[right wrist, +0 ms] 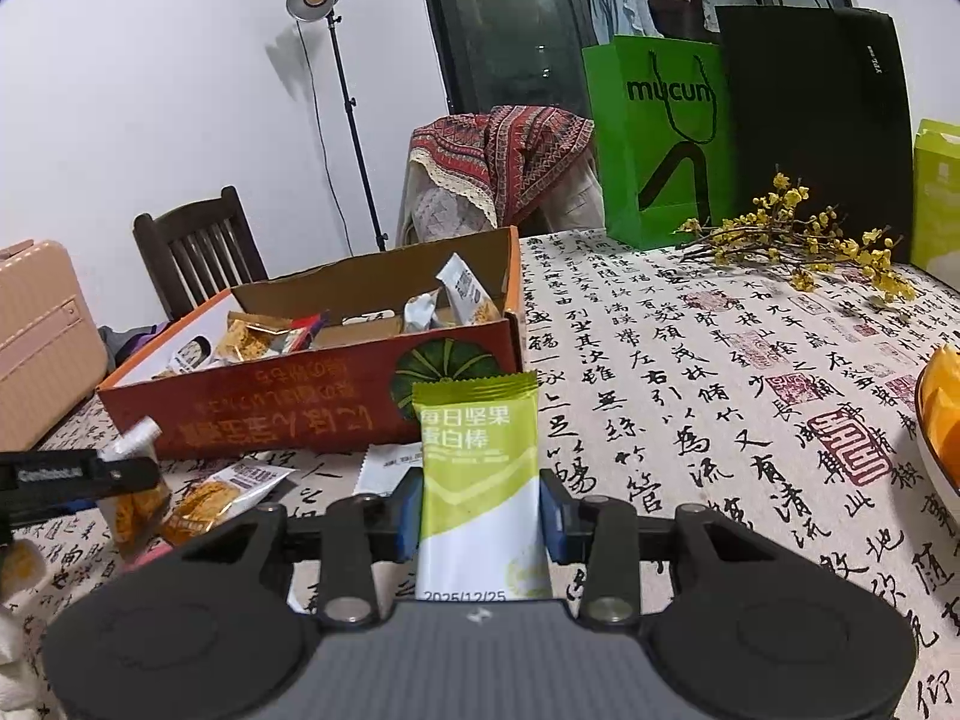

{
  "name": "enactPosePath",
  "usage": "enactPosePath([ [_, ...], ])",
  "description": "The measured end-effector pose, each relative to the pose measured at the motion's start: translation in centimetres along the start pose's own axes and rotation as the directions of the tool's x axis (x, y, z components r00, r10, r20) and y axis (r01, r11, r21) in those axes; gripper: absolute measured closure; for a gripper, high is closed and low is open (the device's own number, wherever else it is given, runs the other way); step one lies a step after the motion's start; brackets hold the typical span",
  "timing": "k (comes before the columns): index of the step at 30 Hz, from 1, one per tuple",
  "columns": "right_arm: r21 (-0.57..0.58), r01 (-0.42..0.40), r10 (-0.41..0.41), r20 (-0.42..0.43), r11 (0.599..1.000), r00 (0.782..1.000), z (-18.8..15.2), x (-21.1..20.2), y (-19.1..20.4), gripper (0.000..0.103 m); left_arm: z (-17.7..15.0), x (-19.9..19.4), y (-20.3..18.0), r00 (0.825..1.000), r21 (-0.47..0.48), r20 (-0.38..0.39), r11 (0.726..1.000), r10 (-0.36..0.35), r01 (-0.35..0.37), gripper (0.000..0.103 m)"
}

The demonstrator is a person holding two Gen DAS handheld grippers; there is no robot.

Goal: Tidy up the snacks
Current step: 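Grasp a white packet with the left gripper while the right holds the green bar, then carry both packets into the cardboard box and open both grippers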

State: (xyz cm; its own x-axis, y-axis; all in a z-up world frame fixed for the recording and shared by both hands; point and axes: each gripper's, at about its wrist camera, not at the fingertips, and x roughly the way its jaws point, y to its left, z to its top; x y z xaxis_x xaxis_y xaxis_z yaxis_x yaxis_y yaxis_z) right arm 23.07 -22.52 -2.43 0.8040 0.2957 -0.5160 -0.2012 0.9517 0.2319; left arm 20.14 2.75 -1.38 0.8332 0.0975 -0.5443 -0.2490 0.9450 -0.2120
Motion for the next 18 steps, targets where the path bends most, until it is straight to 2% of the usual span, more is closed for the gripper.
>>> enactPosePath([
  [7,-0.013,0.0,0.001,0.021,1.0,1.0,0.2,-0.3,0.3,0.065,0.3,-1.5,0.3,0.999,0.003,0.039,1.0,0.013,-0.013,0.084],
  [18,-0.028,0.003,-0.002,0.058,1.0,0.998,2.2,-1.7,1.2,0.065,2.5,-3.4,0.6,0.997,0.0,0.071,1.0,-0.017,0.017,0.084],
])
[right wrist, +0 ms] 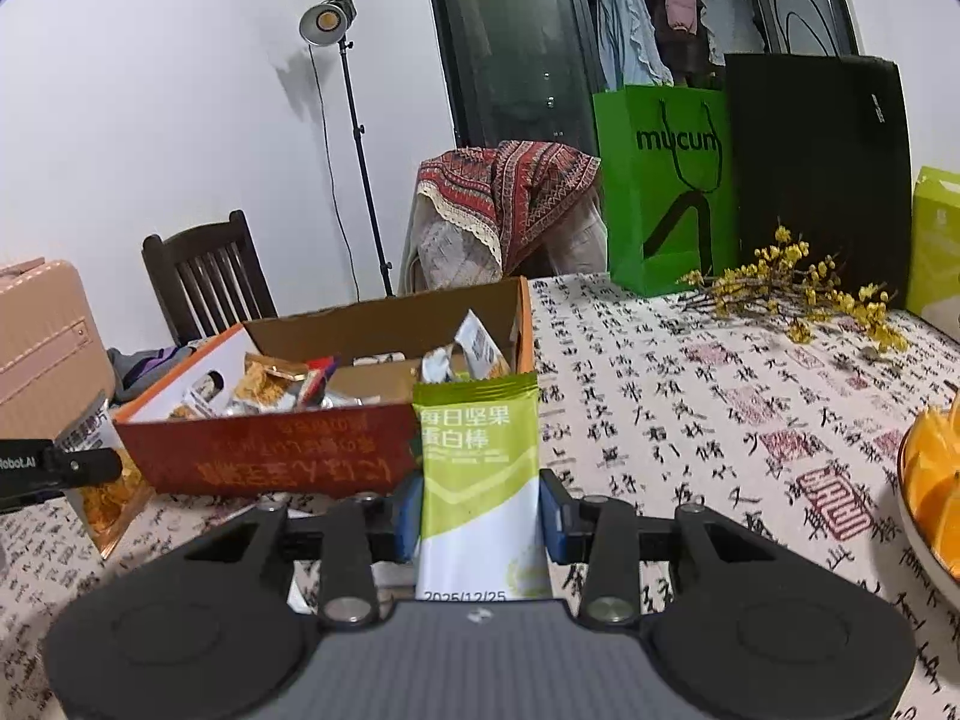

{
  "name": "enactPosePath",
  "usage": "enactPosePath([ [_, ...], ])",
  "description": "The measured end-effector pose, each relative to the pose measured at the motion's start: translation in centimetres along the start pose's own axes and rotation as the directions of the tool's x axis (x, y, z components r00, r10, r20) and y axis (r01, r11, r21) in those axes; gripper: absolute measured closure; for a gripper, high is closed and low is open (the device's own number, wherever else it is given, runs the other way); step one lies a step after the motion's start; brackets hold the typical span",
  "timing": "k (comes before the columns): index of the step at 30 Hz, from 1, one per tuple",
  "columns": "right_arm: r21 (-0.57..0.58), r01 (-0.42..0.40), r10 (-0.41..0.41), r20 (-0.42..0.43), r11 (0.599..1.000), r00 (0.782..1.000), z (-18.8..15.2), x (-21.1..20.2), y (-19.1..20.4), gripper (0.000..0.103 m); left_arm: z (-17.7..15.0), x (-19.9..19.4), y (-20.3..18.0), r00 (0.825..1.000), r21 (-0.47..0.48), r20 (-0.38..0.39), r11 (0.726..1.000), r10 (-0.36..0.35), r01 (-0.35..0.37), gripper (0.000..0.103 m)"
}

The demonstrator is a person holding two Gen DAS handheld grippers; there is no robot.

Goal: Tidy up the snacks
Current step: 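Carry both packets into the cardboard box and open both grippers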

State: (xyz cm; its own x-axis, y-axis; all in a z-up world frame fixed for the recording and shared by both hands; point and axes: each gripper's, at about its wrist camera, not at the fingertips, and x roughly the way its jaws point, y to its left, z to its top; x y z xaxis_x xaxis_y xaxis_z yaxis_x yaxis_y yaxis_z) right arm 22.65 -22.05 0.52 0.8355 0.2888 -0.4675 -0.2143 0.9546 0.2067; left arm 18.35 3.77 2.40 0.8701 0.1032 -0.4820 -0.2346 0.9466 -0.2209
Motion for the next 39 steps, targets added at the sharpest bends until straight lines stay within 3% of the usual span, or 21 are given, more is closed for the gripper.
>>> enactPosePath([
  [18,-0.053,-0.044,0.048,0.066,0.998,0.997,5.8,0.3,3.2,0.065,4.6,0.4,-2.7,0.998,0.055,0.049,0.998,-0.045,0.042,0.084],
  [32,-0.08,-0.043,0.048,0.06,0.996,0.997,9.8,6.4,6.1,0.066,8.8,6.3,-2.7,0.999,-0.01,0.023,1.0,-0.024,0.024,0.084],
  [39,-0.098,-0.052,0.055,0.034,0.994,0.998,10.0,10.1,7.3,0.066,9.6,9.5,-3.2,1.0,0.024,0.023,1.0,-0.01,0.009,0.084],
])
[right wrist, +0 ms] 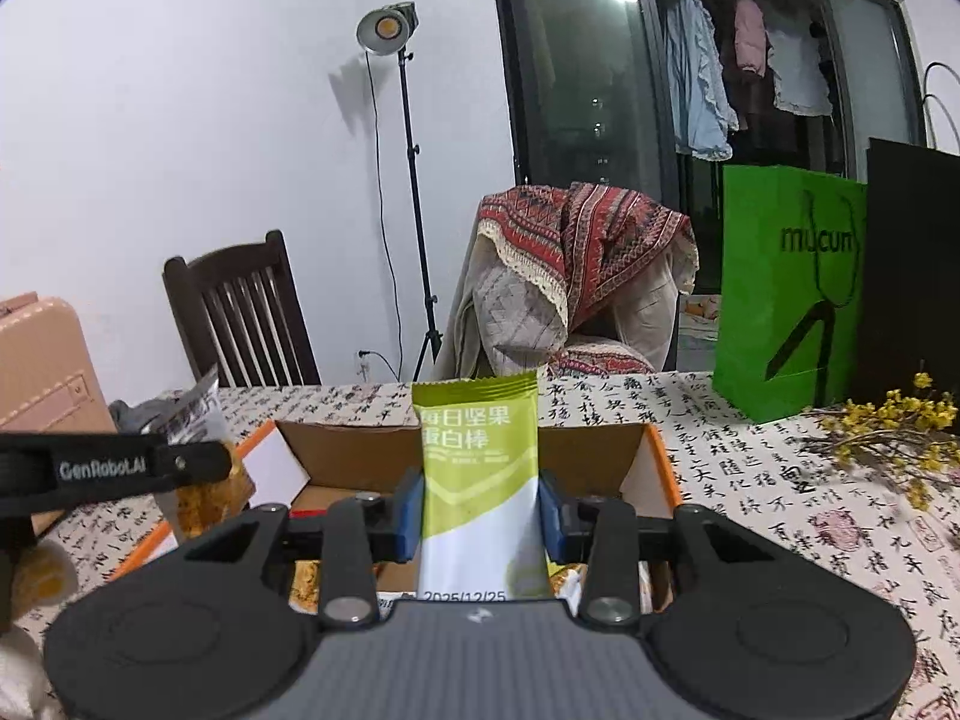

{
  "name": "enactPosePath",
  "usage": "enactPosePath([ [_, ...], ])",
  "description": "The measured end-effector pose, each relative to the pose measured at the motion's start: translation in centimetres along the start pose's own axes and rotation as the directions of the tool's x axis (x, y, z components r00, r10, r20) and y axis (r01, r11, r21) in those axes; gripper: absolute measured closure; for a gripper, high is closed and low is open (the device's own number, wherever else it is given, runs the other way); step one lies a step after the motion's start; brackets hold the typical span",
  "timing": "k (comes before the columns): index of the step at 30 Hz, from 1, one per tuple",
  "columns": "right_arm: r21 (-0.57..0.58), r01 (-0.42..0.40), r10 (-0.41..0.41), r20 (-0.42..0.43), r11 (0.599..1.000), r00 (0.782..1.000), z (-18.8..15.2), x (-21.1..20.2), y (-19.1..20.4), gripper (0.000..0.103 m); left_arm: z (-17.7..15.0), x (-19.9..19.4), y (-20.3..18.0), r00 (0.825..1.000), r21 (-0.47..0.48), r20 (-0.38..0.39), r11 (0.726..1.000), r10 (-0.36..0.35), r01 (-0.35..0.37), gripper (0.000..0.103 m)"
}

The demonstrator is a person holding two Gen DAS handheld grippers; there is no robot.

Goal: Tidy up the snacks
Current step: 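Carry both packets into the cardboard box and open both grippers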

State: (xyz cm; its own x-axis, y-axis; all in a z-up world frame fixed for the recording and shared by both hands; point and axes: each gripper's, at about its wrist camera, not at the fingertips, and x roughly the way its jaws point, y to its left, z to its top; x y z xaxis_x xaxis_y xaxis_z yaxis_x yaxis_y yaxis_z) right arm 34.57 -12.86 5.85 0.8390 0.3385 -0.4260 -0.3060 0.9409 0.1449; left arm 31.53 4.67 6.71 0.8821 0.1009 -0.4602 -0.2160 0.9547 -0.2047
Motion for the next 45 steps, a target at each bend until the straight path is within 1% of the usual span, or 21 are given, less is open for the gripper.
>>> enactPosePath([
  [5,0.027,0.012,-0.012,-0.01,1.0,1.0,0.4,2.2,-0.6,0.066,-0.1,1.9,0.3,1.0,-0.002,-0.014,1.0,0.021,-0.021,0.084],
  [7,0.031,0.018,-0.018,-0.006,0.999,1.0,0.9,2.9,-1.1,0.066,0.1,2.4,0.5,1.0,-0.005,0.001,1.0,0.029,-0.029,0.084],
  [10,0.024,0.011,-0.011,-0.002,1.0,1.0,0.9,3.7,-1.4,0.066,-0.5,2.8,0.8,0.997,0.013,0.049,0.998,0.06,-0.061,0.084],
  [13,0.035,0.01,-0.011,0.007,0.999,1.0,0.0,4.5,-1.9,0.066,-1.1,3.6,0.9,0.994,0.04,0.043,0.994,0.098,-0.099,0.084],
  [15,0.06,-0.002,0.002,-0.003,0.998,1.0,-0.4,5.2,-2.3,0.066,-1.1,3.9,1.0,0.995,0.042,0.035,0.994,0.095,-0.096,0.084],
  [19,0.036,0.002,-0.001,-0.019,0.999,1.0,-1.0,6.0,-2.2,0.066,-1.1,4.2,1.5,0.996,0.032,0.023,0.995,0.088,-0.089,0.084],
  [23,0.041,-0.007,0.008,-0.034,0.999,0.999,-1.2,6.3,-2.5,0.065,-1.3,4.7,1.9,0.997,0.024,0.004,0.997,0.078,-0.078,0.082],
  [24,0.037,-0.009,0.01,-0.04,0.999,0.999,-1.2,6.3,-2.6,0.062,-1.3,4.7,1.8,0.997,0.025,0.002,0.997,0.077,-0.077,0.076],
  [25,0.036,-0.012,0.014,-0.049,0.999,0.999,-1.2,6.4,-2.6,0.061,-1.4,4.6,1.8,0.997,0.024,0.004,0.997,0.073,-0.073,0.06],
  [26,0.041,-0.013,0.015,-0.052,0.999,0.999,-1.2,6.5,-2.7,0.059,-1.4,4.5,1.9,0.997,0.018,0.008,0.997,0.071,-0.071,0.049],
  [27,0.044,-0.013,0.015,-0.05,0.999,0.999,-1.2,6.5,-2.8,0.047,-1.3,4.3,1.9,0.997,0.008,0.015,0.997,0.076,-0.076,0.021],
  [28,0.048,-0.013,0.015,-0.05,0.999,0.999,-1.1,6.4,-2.9,0.038,-1.3,4.1,2.0,0.996,-0.006,0.027,0.996,0.087,-0.087,0.0],
  [29,0.056,-0.017,0.019,-0.047,0.998,0.999,-1.0,6.3,-3.0,0.018,-1.2,3.8,2.0,0.994,-0.02,0.047,0.995,0.098,-0.097,0.0],
  [30,0.062,-0.022,0.025,-0.042,0.998,0.999,-1.0,6.2,-3.2,0.006,-1.0,3.4,2.2,0.992,-0.033,0.065,0.994,0.104,-0.102,0.0],
  [32,0.06,-0.024,0.026,-0.033,0.998,0.999,-0.8,5.9,-3.2,0.003,-0.7,3.1,2.3,0.993,-0.049,0.061,0.994,0.1,-0.097,0.0],
  [33,0.053,-0.019,0.021,-0.033,0.998,0.999,-0.7,5.8,-3.2,0.0,-0.6,2.9,2.3,0.992,-0.057,0.059,0.993,0.11,-0.107,0.0],
  [37,0.022,0.002,-0.001,-0.033,1.0,0.999,-0.3,5.2,-3.0,0.0,-0.2,2.3,2.3,0.99,-0.061,0.058,0.99,0.127,-0.123,0.0],
  [41,0.021,0.006,-0.005,-0.039,1.0,0.999,0.0,4.1,-3.0,0.0,0.0,1.4,2.6,0.991,-0.077,0.047,0.99,0.123,-0.119,0.0],
  [45,0.006,0.016,-0.016,-0.039,1.0,0.999,-0.1,2.7,-2.8,0.0,-0.1,-0.1,2.6,0.991,-0.078,0.057,0.99,0.125,-0.12,0.0],
])
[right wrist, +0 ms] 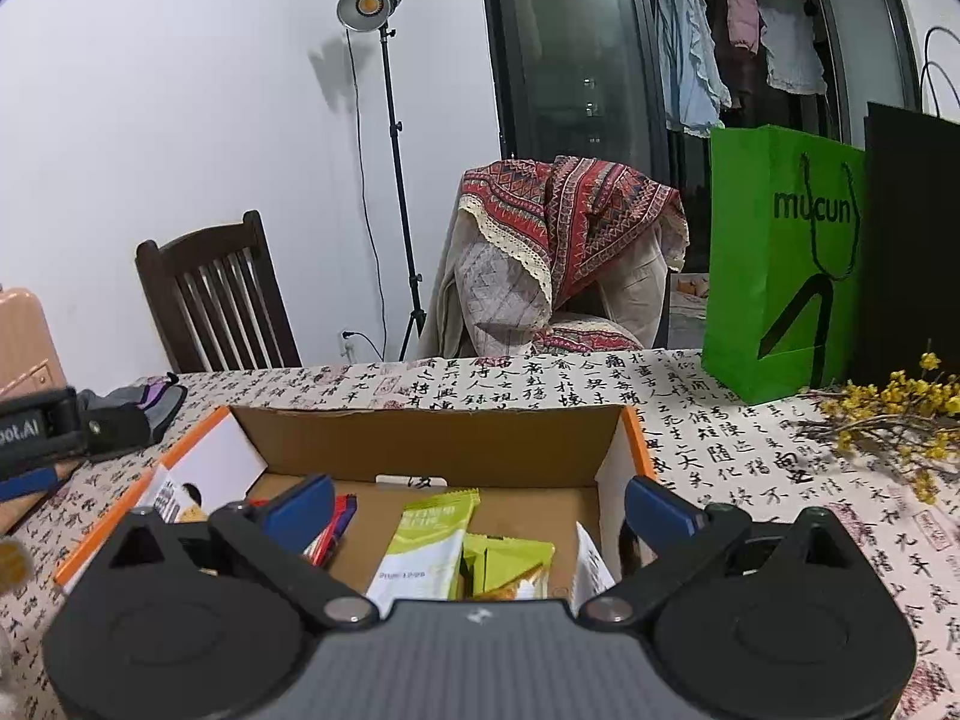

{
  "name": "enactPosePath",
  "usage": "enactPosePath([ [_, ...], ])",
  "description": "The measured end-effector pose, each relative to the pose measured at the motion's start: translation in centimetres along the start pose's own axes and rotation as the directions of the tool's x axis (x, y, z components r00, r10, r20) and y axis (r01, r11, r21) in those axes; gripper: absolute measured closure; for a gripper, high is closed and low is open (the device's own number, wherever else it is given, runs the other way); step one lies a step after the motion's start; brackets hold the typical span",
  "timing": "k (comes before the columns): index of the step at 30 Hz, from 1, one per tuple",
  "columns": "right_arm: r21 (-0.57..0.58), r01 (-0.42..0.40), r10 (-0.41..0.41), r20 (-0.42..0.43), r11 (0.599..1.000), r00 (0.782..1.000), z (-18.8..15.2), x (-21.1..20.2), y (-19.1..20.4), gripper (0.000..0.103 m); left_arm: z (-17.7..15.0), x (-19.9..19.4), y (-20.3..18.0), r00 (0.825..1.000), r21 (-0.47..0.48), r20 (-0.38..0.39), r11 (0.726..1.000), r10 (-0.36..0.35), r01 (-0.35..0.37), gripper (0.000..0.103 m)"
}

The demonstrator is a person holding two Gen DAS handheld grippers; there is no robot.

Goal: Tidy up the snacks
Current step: 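Carry both packets into the cardboard box and open both grippers, then move both grippers back over the snack pile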

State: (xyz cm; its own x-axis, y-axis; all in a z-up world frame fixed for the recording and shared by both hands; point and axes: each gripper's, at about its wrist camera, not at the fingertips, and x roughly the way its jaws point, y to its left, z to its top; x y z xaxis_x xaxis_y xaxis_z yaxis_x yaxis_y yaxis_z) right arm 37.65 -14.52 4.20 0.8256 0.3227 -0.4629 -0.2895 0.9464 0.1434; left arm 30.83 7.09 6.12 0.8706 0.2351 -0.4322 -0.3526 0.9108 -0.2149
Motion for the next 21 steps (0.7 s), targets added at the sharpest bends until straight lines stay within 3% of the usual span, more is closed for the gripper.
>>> enactPosePath([
  [10,-0.015,-0.002,0.002,-0.01,1.0,1.0,-1.5,-5.0,0.0,0.0,-1.6,-4.6,0.8,1.0,0.03,-0.011,0.999,-0.011,0.011,0.0],
  [21,-0.035,-0.064,0.064,-0.019,0.997,0.998,-4.6,-10.6,0.0,0.0,-3.8,-9.5,2.4,0.999,0.08,-0.026,0.996,-0.03,0.032,0.0],
])
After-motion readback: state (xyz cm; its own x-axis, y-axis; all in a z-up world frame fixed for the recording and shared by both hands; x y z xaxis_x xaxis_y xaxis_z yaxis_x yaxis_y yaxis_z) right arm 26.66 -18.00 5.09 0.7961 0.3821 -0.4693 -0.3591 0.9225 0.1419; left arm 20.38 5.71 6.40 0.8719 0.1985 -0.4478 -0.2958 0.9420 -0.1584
